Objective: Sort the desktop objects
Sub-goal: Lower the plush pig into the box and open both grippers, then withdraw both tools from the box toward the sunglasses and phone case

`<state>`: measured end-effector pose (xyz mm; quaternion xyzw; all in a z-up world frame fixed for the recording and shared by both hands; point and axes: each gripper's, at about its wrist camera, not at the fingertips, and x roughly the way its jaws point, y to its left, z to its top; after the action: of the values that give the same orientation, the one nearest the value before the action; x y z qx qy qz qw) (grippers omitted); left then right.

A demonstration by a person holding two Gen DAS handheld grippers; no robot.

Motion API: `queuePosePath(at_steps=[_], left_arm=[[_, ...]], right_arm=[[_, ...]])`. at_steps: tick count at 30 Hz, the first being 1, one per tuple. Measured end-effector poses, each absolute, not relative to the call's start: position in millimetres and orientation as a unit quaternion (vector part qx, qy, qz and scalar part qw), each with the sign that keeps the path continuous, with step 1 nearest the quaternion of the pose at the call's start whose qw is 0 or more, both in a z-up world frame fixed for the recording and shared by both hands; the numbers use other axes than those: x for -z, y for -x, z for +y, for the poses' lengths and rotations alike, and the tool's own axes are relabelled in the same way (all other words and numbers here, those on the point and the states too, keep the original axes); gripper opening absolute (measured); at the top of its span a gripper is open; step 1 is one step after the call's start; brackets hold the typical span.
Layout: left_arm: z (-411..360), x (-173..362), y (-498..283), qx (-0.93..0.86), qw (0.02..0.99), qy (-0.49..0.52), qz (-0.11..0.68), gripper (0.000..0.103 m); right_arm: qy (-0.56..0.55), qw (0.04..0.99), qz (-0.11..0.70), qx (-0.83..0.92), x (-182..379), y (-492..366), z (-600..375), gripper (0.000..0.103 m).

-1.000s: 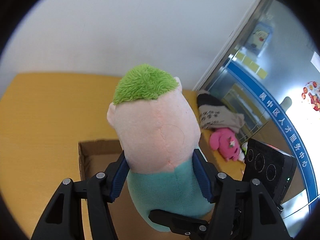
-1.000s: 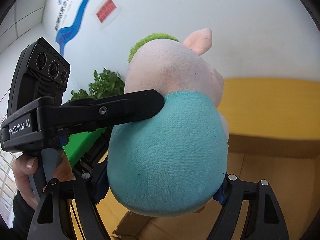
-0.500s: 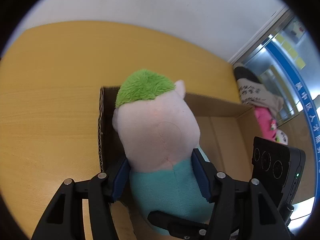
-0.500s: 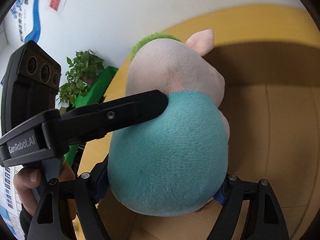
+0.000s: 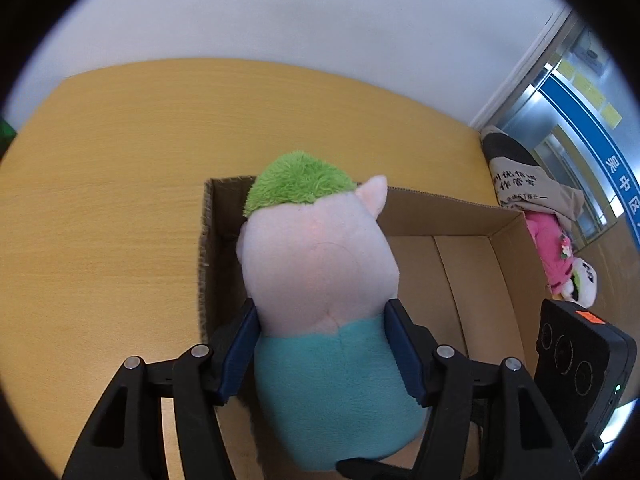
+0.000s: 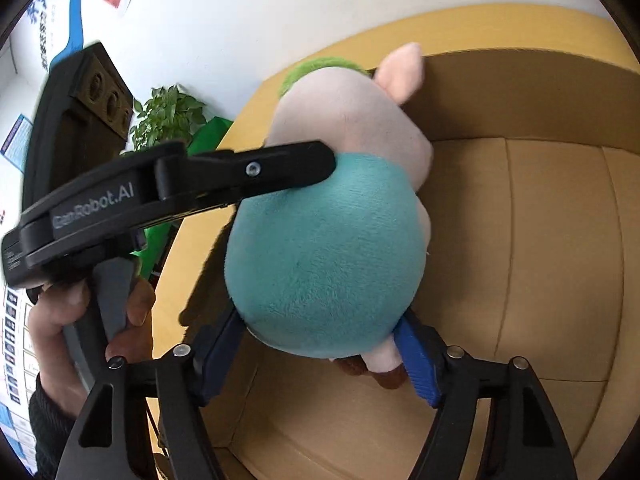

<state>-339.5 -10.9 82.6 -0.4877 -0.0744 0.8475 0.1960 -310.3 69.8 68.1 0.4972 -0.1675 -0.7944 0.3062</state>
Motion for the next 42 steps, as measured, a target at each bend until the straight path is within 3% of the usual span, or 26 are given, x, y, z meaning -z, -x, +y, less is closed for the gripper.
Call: queuePosePath(at_steps=[4, 8, 10, 15, 17, 19, 23, 29, 42], left_arm=[[-21.4, -96.9, 327.6, -0.852, 0.191, 0.484, -0.062, 0.060], [-37.8, -116.0, 303.9, -0.863, 0.179, 0.469, -0.055, 0.060], [-43.5, -123.2, 287.8, -0.870, 0.171, 0.460, -0.046, 0.060], [-24.5, -140.0, 232.1, -0.891, 0.174, 0.420, -0.009, 0.062], [-15.8, -140.5, 210.9, -0.897, 0.170, 0.408, 0.008, 0.062], [-7.6, -133.5, 191.6, -0.898, 0.169, 0.406, 0.011, 0.062], [-3.8, -104.2, 159.5, -0.891, 0.169, 0.421, -0.007, 0.062], [11.7, -65.2, 137.2, -0.865, 0.179, 0.468, -0.015, 0.062], [-1.0, -51.9, 109.1, -0.865, 0.125, 0.485, -0.031, 0.060]], right_arm=[[-0.506, 0.324, -0.157, 0.784, -71.6, 306.6, 52.1, 0.074], [-0.532, 0.303, -0.151, 0.776, -61.0, 291.6, 54.8, 0.083], [-0.530, 0.291, -0.158, 0.781, -62.8, 280.0, 70.2, 0.093], [-0.483, 0.250, -0.147, 0.826, -102.7, 226.0, 136.7, 0.094], [-0.449, 0.240, -0.130, 0.851, -140.9, 222.9, 161.0, 0.097], [-0.421, 0.216, -0.101, 0.875, -151.1, 163.2, 194.5, 0.103], [-0.416, 0.133, -0.028, 0.899, -143.9, 118.8, 215.8, 0.103], [-0.438, 0.073, -0.021, 0.896, -86.5, 85.6, 280.5, 0.103], [-0.432, 0.075, -0.008, 0.899, -75.8, 74.1, 286.5, 0.102]])
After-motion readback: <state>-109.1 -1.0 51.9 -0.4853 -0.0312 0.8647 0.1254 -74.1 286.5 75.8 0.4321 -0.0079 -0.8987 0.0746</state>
